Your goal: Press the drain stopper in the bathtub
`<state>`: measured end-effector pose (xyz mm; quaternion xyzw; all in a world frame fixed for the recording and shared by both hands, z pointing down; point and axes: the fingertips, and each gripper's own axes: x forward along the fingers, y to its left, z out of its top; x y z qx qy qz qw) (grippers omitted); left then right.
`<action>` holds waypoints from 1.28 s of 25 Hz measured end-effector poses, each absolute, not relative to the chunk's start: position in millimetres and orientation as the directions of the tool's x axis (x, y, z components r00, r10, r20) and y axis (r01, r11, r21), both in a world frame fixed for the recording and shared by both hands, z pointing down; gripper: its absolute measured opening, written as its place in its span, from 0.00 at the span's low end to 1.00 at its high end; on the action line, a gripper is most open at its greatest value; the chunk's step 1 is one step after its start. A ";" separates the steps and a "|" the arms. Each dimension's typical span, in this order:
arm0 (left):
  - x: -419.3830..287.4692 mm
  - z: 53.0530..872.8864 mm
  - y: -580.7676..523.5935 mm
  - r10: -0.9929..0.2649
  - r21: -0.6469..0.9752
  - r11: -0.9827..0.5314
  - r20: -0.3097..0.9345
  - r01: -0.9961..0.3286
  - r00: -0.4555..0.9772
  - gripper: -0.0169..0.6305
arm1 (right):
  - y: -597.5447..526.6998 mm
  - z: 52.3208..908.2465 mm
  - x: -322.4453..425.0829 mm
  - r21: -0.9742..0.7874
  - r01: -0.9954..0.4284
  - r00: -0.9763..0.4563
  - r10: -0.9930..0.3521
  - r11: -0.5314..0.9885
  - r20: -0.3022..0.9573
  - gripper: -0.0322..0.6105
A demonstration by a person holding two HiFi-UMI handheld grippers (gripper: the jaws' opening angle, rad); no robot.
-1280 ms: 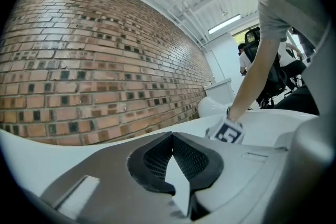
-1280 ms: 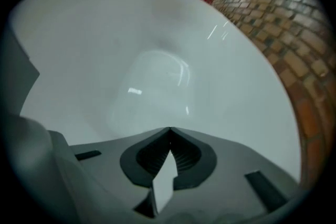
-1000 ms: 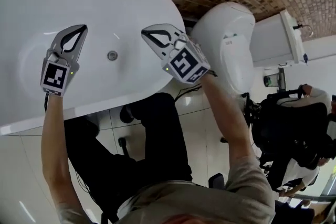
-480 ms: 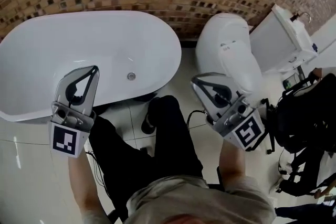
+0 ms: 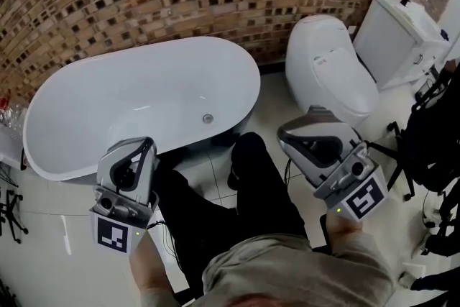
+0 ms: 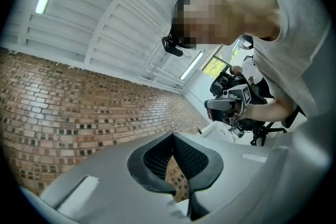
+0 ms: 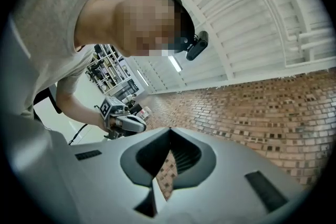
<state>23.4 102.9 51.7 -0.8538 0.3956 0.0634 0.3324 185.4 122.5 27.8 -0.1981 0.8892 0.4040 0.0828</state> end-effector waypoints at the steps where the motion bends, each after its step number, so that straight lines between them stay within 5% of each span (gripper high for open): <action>1: 25.8 48.4 107.2 -0.625 -0.522 -0.471 -0.371 -0.711 0.687 0.02 | 125.3 24.3 186.6 0.685 -0.421 -0.907 -0.277 0.594 -0.317 0.05; 32: 52.4 36.1 132.8 -0.563 -0.543 -0.531 -0.348 -0.651 0.750 0.02 | 134.0 32.0 172.7 0.695 -0.373 -0.927 -0.222 0.615 -0.302 0.05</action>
